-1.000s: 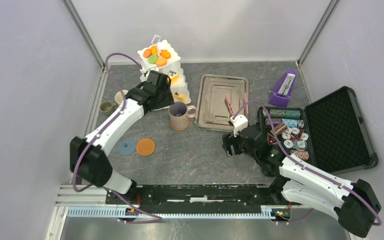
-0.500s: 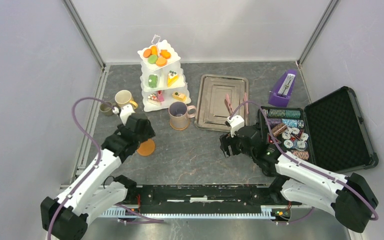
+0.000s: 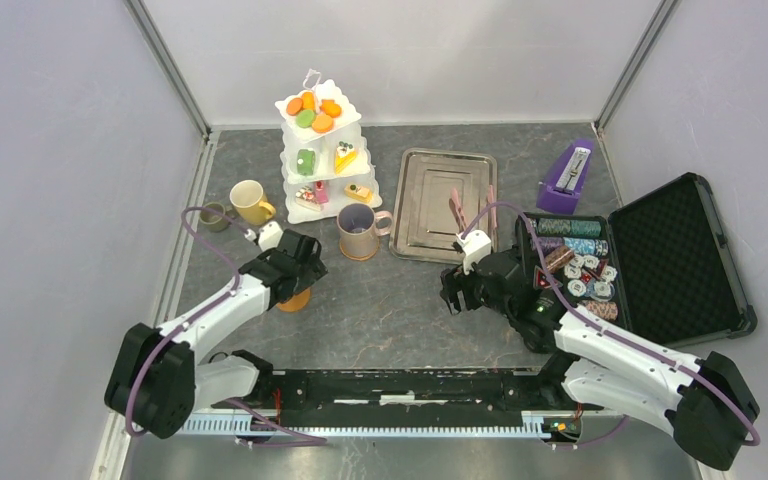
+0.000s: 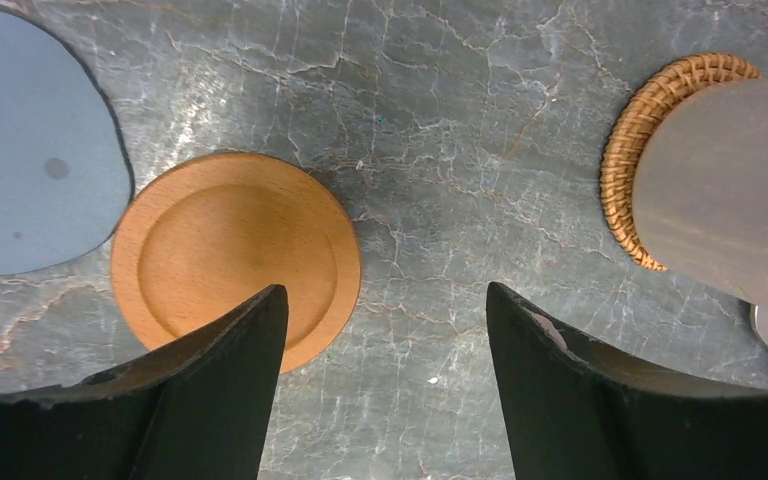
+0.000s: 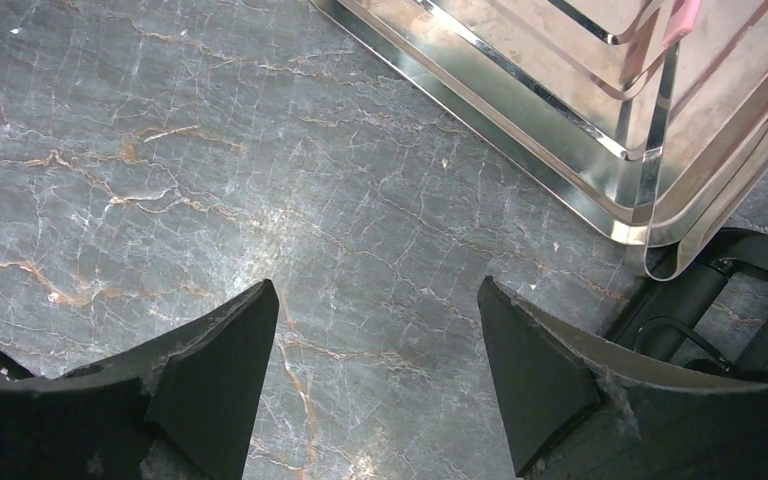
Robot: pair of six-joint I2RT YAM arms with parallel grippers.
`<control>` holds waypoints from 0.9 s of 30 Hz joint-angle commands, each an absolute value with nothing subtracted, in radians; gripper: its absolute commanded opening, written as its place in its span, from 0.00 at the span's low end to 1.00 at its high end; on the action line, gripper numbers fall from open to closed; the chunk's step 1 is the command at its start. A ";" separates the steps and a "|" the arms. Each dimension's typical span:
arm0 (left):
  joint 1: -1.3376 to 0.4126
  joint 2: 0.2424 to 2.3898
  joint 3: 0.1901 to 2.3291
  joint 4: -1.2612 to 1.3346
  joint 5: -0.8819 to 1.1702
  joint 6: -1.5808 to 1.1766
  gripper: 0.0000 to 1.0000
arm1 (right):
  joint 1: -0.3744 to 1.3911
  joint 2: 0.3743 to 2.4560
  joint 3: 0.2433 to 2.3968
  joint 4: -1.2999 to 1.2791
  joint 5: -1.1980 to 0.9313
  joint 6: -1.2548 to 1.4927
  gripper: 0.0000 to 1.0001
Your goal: Serve the afternoon tea
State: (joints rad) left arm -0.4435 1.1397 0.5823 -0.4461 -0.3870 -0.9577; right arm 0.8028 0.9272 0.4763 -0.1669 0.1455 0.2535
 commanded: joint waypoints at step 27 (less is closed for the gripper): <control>-0.311 1.497 0.584 -0.036 -0.108 -1.086 0.31 | 0.801 0.889 0.482 -0.170 0.190 0.262 0.81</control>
